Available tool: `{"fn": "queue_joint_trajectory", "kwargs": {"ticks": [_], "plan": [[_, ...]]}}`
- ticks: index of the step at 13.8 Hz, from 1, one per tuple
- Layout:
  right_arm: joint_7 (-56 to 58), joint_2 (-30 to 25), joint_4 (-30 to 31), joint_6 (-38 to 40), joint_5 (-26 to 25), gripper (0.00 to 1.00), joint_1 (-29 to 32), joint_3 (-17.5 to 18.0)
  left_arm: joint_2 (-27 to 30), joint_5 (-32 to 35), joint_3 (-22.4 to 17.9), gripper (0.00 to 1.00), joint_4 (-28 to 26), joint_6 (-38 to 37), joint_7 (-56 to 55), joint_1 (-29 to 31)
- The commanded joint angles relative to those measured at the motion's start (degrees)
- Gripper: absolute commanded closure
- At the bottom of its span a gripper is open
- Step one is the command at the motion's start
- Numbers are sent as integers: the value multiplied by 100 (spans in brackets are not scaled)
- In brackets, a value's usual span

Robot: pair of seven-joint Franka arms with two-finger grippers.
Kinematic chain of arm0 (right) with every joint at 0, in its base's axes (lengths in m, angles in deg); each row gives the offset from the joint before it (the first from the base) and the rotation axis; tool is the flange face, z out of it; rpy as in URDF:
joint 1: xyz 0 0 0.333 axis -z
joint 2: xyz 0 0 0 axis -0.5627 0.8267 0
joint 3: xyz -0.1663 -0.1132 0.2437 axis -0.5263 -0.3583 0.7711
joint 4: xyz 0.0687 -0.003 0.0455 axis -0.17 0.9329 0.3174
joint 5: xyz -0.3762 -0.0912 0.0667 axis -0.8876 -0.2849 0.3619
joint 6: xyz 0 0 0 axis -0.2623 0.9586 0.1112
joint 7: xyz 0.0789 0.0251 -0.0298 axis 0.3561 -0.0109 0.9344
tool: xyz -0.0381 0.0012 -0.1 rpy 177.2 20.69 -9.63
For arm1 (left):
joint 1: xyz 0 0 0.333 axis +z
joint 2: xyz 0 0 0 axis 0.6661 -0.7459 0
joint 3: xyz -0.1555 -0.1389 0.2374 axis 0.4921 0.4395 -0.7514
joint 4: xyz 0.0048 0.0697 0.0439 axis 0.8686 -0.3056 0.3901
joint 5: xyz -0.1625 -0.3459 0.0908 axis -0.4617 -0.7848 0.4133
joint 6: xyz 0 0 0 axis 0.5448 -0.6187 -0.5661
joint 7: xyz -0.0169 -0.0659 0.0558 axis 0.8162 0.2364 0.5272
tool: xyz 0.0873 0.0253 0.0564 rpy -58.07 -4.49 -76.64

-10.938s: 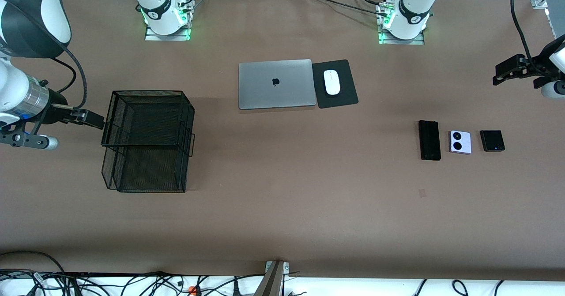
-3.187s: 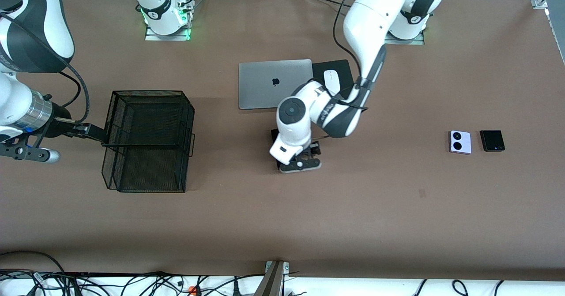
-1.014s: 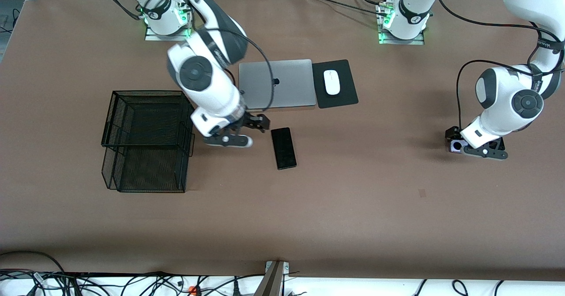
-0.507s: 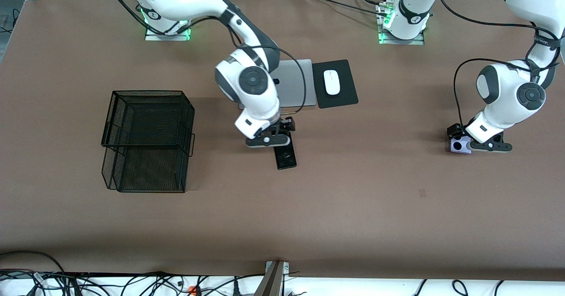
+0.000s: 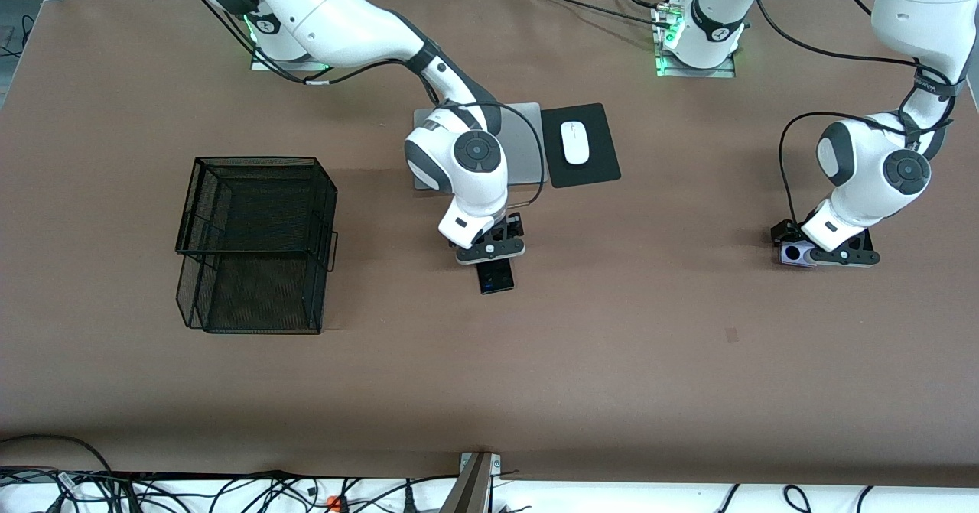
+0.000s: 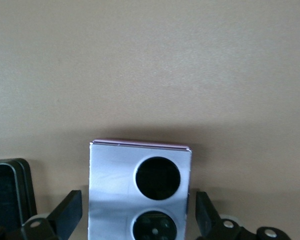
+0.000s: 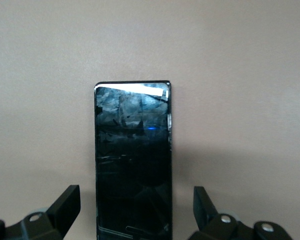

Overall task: Place phones with both arms
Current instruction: 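Grasp the slab with the right gripper while the left gripper grasps the lilac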

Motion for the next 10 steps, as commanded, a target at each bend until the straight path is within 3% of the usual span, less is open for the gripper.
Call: {"fn": "queue_joint_trajectory", "kwargs": {"ticks": [1,7,8,10], "plan": [[-129,171,-201,-36,-132,0,-90,-56,-202,-104,81,0,108,207,87,81],[-129,303,-184,-150,-334,0,-169,-56,-342,-104,151,0,178,207,87,81],[-138,338,-184,-194,-378,0,-169,-56,-369,-104,151,9,178,207,87,81],[-146,408,-184,-308,-396,0,-177,-65,-378,-104,160,41,187,207,78,81]]}}
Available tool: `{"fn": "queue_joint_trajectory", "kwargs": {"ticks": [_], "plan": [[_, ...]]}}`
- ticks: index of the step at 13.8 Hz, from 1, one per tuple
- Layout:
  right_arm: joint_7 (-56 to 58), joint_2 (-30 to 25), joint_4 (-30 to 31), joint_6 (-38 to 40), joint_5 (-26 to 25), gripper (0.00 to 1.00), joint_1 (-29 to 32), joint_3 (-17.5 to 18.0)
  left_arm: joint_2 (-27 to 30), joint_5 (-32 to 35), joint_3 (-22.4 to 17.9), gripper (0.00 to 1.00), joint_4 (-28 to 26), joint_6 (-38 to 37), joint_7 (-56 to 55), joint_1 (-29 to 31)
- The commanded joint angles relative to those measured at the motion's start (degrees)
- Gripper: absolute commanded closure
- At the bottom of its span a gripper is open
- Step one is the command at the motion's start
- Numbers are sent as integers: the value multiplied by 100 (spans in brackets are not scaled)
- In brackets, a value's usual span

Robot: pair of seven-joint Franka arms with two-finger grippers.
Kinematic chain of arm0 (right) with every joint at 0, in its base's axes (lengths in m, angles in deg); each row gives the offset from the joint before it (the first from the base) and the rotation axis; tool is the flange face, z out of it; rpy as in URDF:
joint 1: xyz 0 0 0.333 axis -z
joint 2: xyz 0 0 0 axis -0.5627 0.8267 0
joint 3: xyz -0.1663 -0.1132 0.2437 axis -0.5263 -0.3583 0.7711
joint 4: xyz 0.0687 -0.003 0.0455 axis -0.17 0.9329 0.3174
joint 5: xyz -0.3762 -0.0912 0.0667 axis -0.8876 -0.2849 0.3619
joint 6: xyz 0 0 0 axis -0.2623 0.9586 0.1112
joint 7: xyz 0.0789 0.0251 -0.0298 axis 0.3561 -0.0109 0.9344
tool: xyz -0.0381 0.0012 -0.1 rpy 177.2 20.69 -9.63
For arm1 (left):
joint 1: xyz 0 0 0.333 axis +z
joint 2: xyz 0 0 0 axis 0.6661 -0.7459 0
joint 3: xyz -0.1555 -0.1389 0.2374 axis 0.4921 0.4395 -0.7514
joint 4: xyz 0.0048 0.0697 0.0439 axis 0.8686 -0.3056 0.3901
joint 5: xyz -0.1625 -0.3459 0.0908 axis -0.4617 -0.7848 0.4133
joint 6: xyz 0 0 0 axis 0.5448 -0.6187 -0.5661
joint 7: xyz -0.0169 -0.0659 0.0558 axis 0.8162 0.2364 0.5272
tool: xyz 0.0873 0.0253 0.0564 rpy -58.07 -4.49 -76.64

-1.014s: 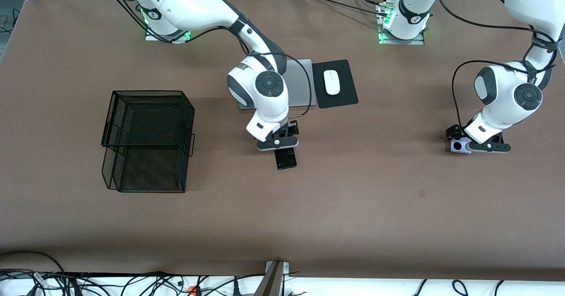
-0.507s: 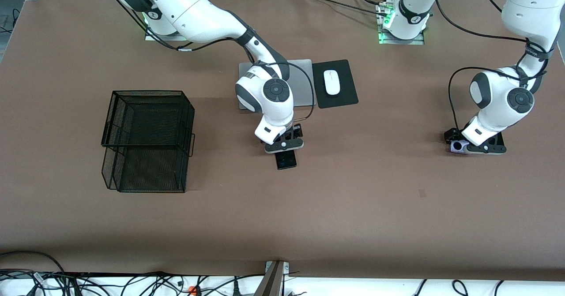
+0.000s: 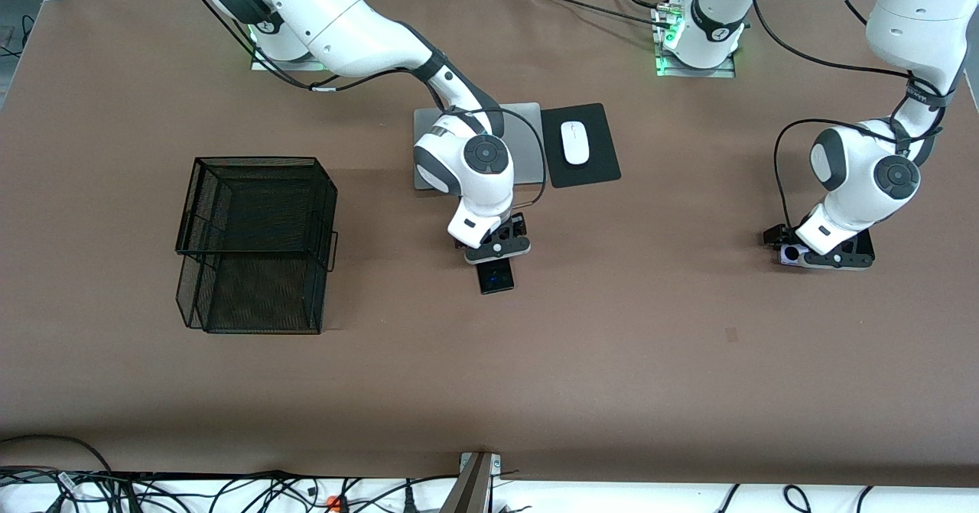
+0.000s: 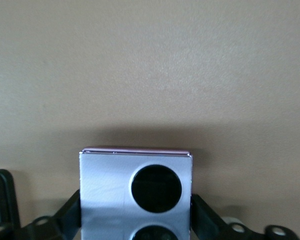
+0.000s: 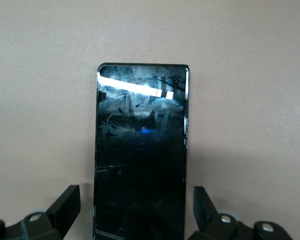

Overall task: Place phones with both arms
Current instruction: 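Grasp the slab with the right gripper while the left gripper grasps the lilac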

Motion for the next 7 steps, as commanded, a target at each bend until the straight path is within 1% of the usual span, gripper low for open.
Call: {"fn": "queue_joint_trajectory", "kwargs": {"ticks": [1,2,4,5,7], "plan": [[-123,173,-161,-127,-136,0,-94,-49,-216,-104,98,55,121,73,74,56],[-123,182,-161,-127,-154,0,-95,-58,-207,-104,98,67,121,65,74,56],[-123,182,-143,-127,-198,0,-103,-84,-198,-104,98,85,147,47,65,47],[-123,182,-143,-127,-198,0,-103,-84,-198,-95,98,89,226,-31,65,47],[-123,208,-143,-145,-259,0,-103,-93,-146,-104,107,93,288,-225,56,29]]}}
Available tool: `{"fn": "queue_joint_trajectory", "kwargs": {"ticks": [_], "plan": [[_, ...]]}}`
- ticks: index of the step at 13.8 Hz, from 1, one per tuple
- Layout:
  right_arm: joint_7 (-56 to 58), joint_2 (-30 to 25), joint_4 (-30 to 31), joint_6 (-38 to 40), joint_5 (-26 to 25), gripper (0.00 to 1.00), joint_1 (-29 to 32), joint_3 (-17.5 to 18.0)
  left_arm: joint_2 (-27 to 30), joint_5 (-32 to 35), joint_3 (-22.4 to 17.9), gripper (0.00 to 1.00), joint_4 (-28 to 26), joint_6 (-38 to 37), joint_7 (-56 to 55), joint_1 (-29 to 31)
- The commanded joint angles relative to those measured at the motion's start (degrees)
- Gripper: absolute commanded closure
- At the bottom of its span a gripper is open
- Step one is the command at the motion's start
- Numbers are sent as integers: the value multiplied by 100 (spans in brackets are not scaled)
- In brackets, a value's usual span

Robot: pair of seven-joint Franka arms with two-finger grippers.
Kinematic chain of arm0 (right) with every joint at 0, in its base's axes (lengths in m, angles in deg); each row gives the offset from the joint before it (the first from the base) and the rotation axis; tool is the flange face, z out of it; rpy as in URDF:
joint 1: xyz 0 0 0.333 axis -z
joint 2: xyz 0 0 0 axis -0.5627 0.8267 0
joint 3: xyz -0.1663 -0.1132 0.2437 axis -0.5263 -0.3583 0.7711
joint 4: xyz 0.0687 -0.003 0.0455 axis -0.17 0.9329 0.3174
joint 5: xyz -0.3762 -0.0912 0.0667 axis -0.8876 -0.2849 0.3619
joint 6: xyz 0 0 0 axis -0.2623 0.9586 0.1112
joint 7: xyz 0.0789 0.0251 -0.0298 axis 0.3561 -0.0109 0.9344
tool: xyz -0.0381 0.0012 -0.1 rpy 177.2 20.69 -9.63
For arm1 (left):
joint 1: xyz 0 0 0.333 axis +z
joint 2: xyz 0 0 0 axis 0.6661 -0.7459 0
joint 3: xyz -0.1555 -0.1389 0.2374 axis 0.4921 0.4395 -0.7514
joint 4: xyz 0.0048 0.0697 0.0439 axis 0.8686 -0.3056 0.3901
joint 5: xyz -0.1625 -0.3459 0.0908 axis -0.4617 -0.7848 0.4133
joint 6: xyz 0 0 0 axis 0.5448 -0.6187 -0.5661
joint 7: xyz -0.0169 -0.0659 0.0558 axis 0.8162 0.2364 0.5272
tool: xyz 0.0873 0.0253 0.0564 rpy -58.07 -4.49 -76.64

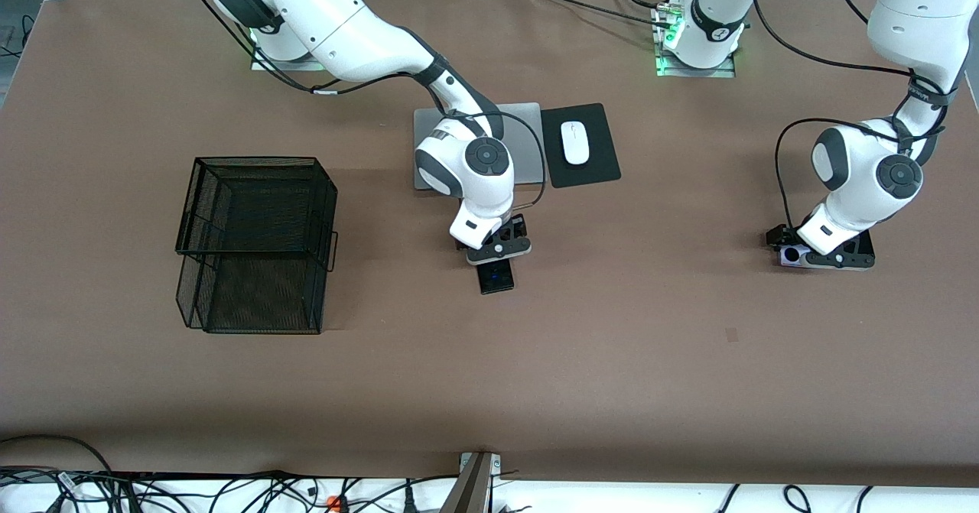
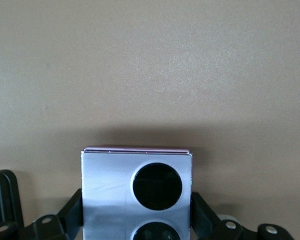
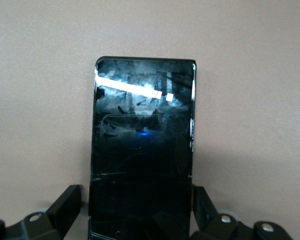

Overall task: Place phones with both arms
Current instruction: 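Grasp the slab with the right gripper while the left gripper grasps the lilac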

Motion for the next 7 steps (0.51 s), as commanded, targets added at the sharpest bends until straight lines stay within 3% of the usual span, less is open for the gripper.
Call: {"fn": "queue_joint_trajectory", "kwargs": {"ticks": [1,4,7], "plan": [[-122,110,-143,-46,-177,0,-76,-60,-130,-104,97,95,308,-305,42,19],[-131,127,-143,-63,-177,0,-76,-60,-42,-104,167,100,755,-1217,51,19],[-131,145,-126,-142,-177,0,-76,-60,11,-104,177,100,915,-1536,51,19]]}}
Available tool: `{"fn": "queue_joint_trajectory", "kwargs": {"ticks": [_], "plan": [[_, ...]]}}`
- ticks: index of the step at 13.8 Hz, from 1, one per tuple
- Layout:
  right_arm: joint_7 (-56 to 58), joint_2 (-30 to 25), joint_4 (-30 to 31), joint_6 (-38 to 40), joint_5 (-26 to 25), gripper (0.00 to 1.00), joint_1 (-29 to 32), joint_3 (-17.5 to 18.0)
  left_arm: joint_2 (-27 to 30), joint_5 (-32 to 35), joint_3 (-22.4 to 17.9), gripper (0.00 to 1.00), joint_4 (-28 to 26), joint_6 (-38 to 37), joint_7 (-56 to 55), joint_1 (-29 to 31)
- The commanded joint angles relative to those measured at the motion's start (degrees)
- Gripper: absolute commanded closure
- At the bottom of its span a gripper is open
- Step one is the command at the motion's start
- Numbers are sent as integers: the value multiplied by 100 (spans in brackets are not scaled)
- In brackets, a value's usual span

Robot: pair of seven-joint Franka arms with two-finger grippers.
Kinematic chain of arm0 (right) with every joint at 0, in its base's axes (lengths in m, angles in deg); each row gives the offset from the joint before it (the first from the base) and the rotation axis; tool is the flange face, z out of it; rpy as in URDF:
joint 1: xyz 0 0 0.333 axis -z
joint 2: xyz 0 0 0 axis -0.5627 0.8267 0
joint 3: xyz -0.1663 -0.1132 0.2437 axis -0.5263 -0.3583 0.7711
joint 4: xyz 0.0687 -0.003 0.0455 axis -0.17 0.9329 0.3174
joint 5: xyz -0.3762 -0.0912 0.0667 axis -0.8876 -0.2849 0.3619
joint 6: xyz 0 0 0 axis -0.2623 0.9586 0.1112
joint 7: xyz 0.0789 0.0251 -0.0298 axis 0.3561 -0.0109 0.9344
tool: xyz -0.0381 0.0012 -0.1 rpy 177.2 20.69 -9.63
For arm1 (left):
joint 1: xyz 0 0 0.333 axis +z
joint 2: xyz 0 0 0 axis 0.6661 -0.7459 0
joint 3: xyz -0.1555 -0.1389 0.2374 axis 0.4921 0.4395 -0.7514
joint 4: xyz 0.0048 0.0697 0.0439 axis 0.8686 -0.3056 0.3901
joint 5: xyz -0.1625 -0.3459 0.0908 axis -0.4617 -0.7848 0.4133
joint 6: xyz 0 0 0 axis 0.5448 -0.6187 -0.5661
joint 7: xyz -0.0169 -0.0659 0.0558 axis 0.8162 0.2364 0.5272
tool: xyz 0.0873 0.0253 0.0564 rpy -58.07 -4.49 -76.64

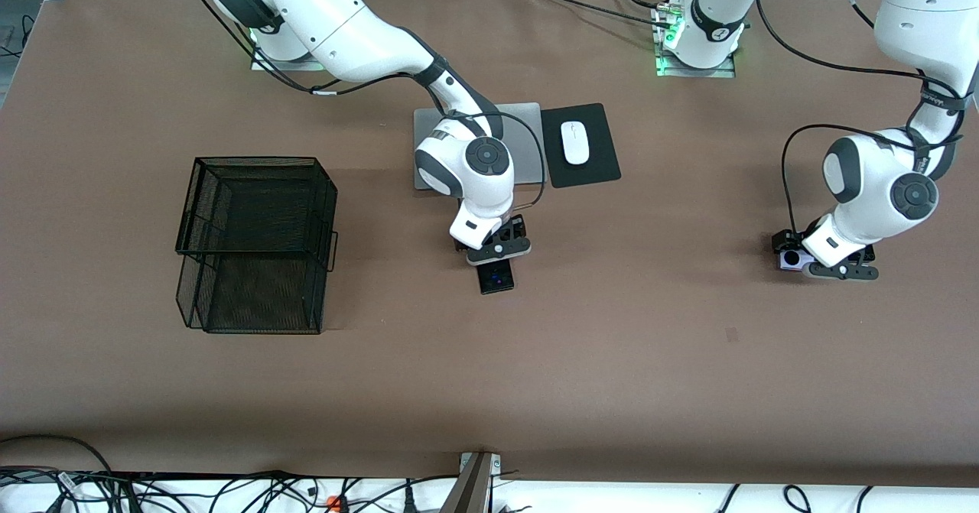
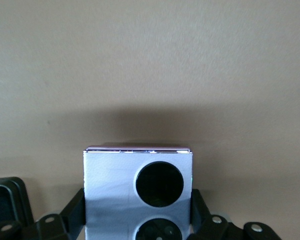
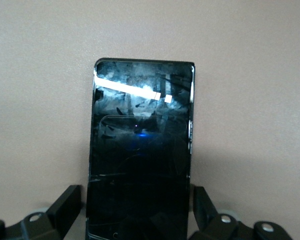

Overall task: Place phones with both arms
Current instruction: 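Carry the black slab phone to the mesh basket with the right gripper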

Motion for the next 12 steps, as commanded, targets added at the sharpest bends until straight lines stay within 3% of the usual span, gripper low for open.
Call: {"fn": "queue_joint_trajectory", "kwargs": {"ticks": [1,3,5,6,7,8,9,12], "plan": [[-139,157,-126,-153,-128,0,-71,-56,24,-104,33,100,227,-318,55,21],[-139,158,-134,-189,-128,2,-71,-56,24,-104,33,100,245,-336,46,21],[-139,149,-134,-189,-128,12,-80,-56,24,-104,33,100,245,-336,11,21],[-131,149,-126,-189,-145,24,-72,-65,33,-104,42,100,254,-336,-15,4],[-130,158,-134,-189,-215,42,-71,-91,33,-113,94,100,289,-345,-50,-5],[-139,158,-134,-189,-216,68,-71,-91,25,-130,190,100,376,-432,-155,-5],[-131,149,-126,-189,-233,75,-71,-91,24,-148,252,100,490,-598,-365,-14],[-122,149,-126,-189,-242,80,-71,-91,24,-148,411,100,588,-775,-665,-40]]}}
